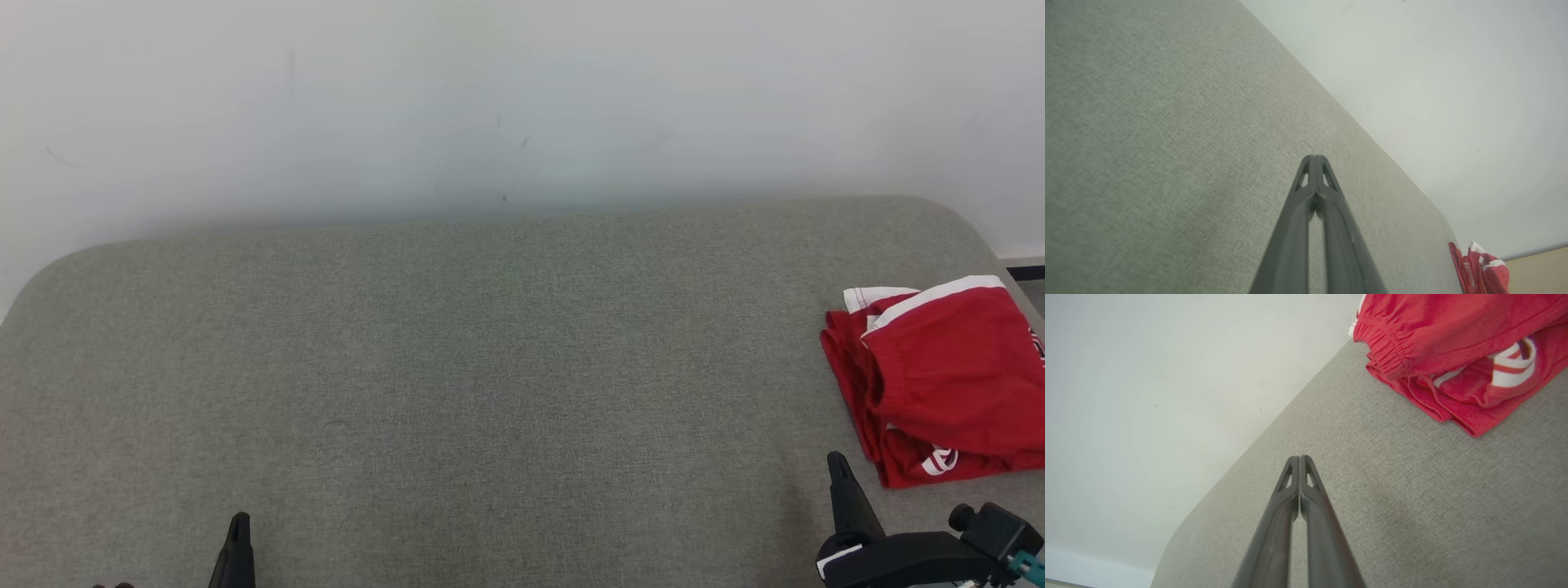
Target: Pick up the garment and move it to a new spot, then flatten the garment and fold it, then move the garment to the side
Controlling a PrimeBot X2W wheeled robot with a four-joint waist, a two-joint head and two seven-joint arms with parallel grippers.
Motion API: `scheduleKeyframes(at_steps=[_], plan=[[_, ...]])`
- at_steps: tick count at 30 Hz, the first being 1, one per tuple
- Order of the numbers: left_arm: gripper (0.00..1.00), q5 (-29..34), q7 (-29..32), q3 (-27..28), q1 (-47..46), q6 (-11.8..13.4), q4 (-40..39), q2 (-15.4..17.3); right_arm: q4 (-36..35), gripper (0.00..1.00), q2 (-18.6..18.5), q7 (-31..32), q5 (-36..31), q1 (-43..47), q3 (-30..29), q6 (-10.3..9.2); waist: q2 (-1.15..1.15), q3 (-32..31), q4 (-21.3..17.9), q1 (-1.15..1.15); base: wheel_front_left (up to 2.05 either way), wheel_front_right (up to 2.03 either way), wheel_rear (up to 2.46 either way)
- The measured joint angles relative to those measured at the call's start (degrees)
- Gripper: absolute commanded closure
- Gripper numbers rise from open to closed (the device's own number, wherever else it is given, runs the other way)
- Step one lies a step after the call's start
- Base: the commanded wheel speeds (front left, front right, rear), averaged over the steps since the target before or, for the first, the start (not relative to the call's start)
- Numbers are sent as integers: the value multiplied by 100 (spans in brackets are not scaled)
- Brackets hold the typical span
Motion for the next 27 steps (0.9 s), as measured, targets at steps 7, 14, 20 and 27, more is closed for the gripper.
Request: scheduleKeyframes(at_steps=[7, 14, 20, 27], plan=[[100, -499, 131, 20, -95, -31, 1, 2, -84, 100, 27, 141, 459, -8, -82, 0, 0, 13, 7, 0, 0, 0, 0], [100, -1024, 253, 40, -160, -75, 8, 4, -155, 100, 60, 248, 902, -28, -166, 0, 0, 25, 15, 0, 0, 0, 0], [100, -1405, 348, 54, -219, -85, 12, 8, -210, 100, 86, 348, 1252, -30, -226, 0, 0, 36, 22, 0, 0, 0, 0], [100, -1827, 452, 70, -289, -126, 14, 9, -280, 100, 111, 453, 1650, -46, -294, 0, 0, 49, 29, 0, 0, 0, 0]])
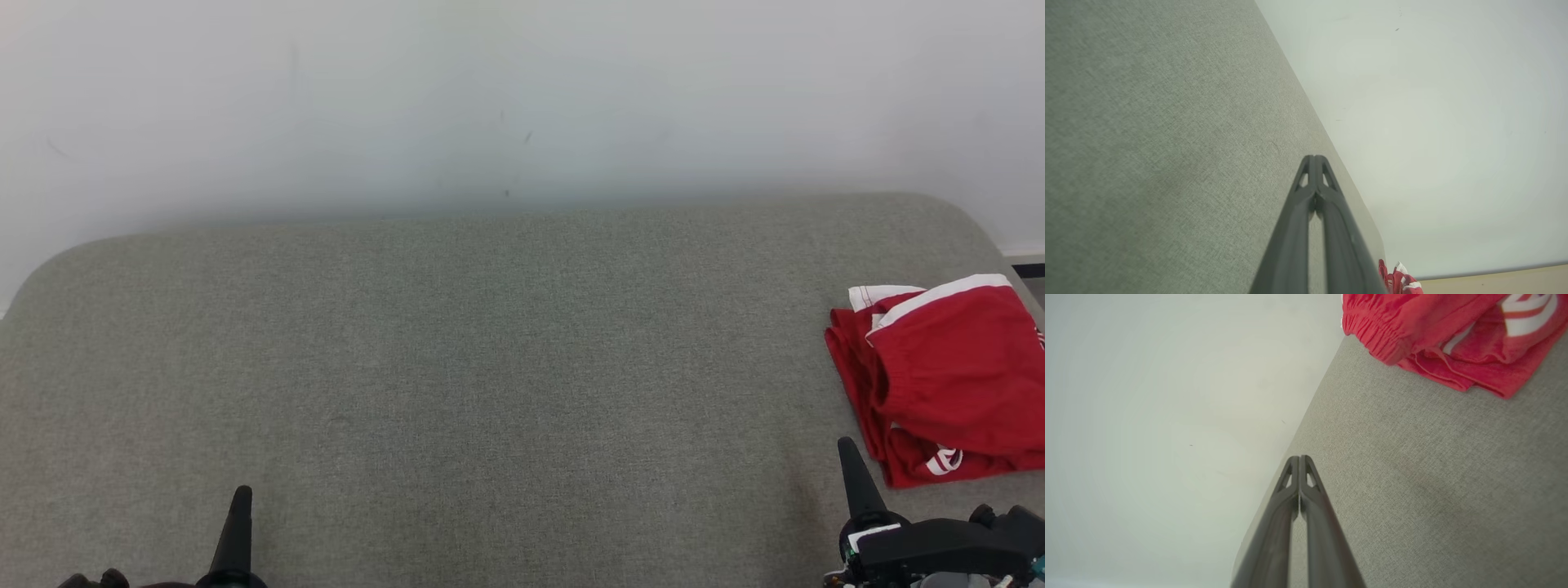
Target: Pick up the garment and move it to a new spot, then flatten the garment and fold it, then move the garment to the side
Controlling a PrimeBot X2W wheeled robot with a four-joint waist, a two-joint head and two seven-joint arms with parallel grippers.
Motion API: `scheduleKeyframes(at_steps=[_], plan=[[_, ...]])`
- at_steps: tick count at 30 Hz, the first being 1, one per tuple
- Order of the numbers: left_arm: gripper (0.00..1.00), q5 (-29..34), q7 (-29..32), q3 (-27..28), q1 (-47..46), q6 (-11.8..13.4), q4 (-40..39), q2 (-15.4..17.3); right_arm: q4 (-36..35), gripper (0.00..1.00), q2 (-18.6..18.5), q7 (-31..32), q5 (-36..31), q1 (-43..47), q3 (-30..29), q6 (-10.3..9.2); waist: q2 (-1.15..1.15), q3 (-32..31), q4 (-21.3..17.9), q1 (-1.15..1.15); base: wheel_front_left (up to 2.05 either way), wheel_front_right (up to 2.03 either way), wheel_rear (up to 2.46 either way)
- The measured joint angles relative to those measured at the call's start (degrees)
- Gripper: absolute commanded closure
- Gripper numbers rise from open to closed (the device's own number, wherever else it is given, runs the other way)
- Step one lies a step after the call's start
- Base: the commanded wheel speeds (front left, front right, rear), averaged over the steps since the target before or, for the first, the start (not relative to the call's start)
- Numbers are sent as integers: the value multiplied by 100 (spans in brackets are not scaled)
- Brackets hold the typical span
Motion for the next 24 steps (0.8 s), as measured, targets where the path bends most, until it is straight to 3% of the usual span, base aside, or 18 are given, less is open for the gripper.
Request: scheduleKeyframes(at_steps=[24], plan=[[100, -1352, 342, 57, -202, -93, 8, 11, -200, 100, 78, 341, 1211, -52, -216, 0, 0, 45, 27, 0, 0, 0, 0]])
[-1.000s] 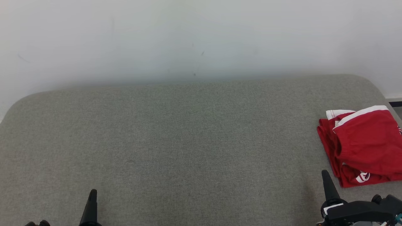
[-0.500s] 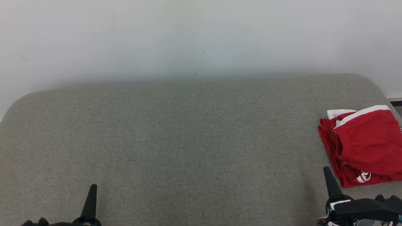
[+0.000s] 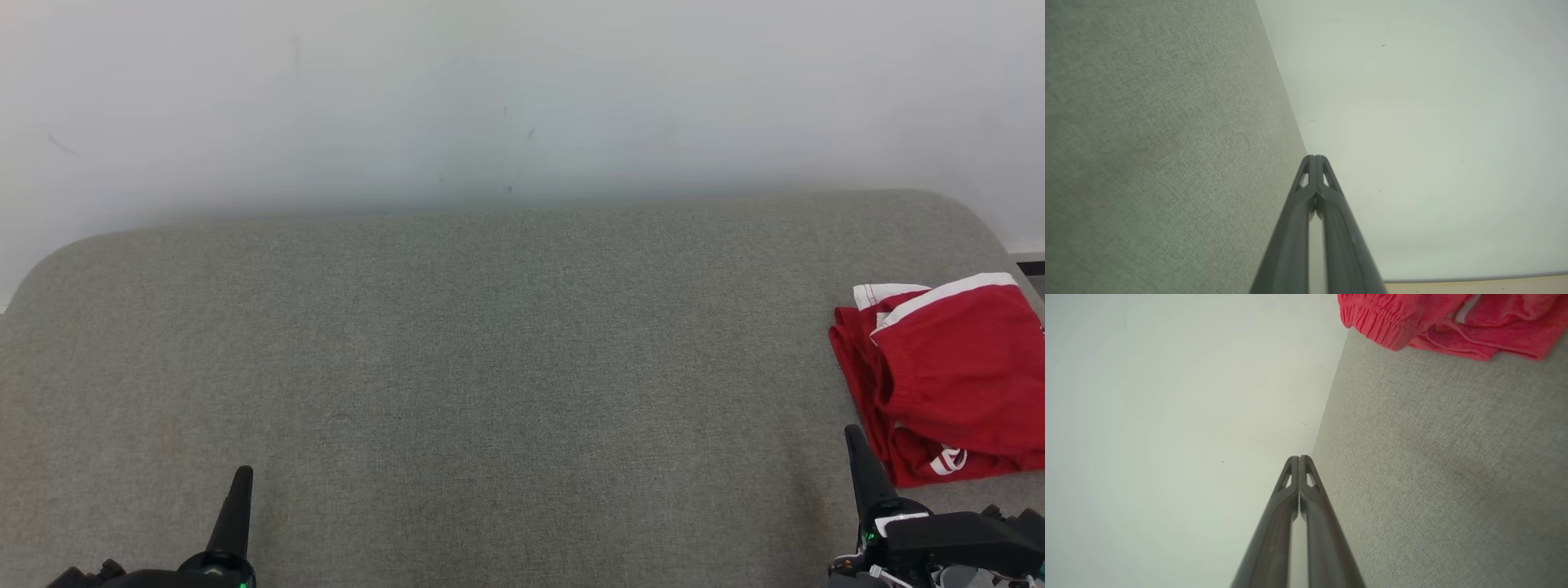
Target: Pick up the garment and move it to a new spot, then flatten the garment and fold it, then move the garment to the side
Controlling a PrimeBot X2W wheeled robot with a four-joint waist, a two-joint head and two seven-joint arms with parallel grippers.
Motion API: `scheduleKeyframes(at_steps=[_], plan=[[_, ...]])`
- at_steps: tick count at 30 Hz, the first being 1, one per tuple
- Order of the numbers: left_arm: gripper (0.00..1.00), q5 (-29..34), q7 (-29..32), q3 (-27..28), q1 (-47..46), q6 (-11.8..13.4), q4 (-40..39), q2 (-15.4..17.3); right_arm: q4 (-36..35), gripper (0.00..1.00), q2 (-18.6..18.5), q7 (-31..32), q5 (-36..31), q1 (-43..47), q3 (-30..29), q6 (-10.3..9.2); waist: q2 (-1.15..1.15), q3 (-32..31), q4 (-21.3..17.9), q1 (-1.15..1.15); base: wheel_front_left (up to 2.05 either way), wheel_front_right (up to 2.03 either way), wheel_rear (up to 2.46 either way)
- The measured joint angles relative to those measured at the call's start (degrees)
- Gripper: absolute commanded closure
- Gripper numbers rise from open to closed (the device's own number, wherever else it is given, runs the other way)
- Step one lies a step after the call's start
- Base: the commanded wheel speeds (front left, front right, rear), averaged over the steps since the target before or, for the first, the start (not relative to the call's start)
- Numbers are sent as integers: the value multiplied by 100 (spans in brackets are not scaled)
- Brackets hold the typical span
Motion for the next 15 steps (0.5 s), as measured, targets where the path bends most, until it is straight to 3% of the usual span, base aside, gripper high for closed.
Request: scheduleKeyframes(at_steps=[15], plan=[[100, -684, 166, 24, -96, -42, 5, 4, -97, 100, 42, 159, 617, -14, -110, 0, 0, 27, 16, 0, 0, 0, 0]])
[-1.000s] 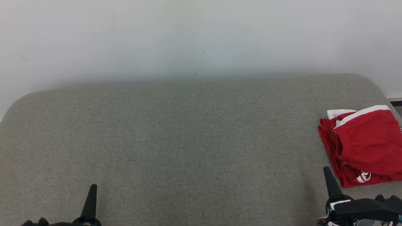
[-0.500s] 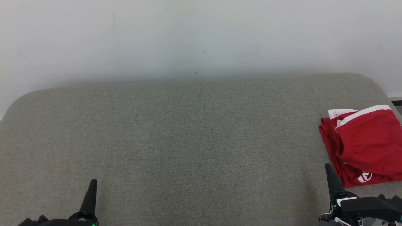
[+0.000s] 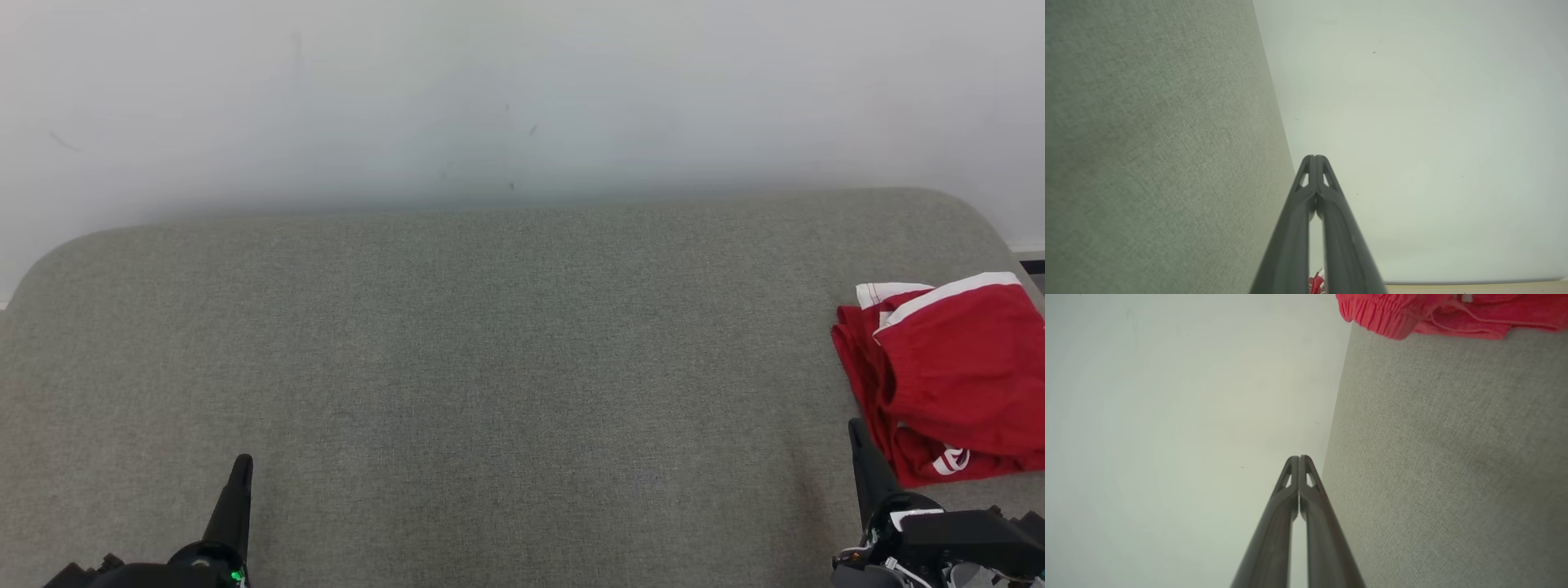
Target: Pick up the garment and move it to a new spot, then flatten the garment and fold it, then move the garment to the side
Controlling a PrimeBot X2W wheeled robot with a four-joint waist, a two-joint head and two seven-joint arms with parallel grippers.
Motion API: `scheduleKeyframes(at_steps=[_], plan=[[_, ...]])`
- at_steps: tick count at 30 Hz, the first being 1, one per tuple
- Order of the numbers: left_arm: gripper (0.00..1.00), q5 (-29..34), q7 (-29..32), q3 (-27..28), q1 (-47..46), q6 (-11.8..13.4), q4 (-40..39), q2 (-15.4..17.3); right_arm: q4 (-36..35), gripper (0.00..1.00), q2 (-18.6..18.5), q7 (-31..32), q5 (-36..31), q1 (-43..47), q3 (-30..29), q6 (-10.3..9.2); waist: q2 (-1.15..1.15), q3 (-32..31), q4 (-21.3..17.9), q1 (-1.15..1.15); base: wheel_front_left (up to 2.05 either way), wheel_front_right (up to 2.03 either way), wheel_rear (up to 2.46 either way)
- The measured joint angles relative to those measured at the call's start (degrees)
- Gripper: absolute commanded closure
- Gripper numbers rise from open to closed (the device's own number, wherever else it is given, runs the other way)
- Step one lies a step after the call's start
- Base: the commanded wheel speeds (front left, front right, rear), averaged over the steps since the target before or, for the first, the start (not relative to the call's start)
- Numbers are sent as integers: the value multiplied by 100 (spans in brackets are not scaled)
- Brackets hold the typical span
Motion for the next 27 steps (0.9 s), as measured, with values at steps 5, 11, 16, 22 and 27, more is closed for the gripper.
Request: scheduleKeyframes(at_steps=[5, 11, 16, 22, 27], plan=[[100, -182, 56, 8, -52, -13, 0, 1, -37, 100, 15, 52, 174, -4, -33, 0, 0, 9, 6, 0, 0, 0, 0], [100, -401, 103, 15, -79, -16, 0, 2, -69, 100, 27, 111, 378, -6, -65, 0, 0, 18, 11, 0, 0, 0, 0], [100, -588, 152, 23, -109, -40, 0, 4, -96, 100, 37, 155, 536, -9, -99, 0, 0, 27, 16, 0, 0, 0, 0], [100, -757, 194, 27, -132, -57, 0, 4, -122, 100, 47, 194, 691, -14, -122, 0, 0, 34, 21, 0, 0, 0, 0], [100, -757, 194, 29, -133, -57, 1, 4, -122, 100, 48, 194, 691, -14, -122, 0, 0, 34, 21, 0, 0, 0, 0]])
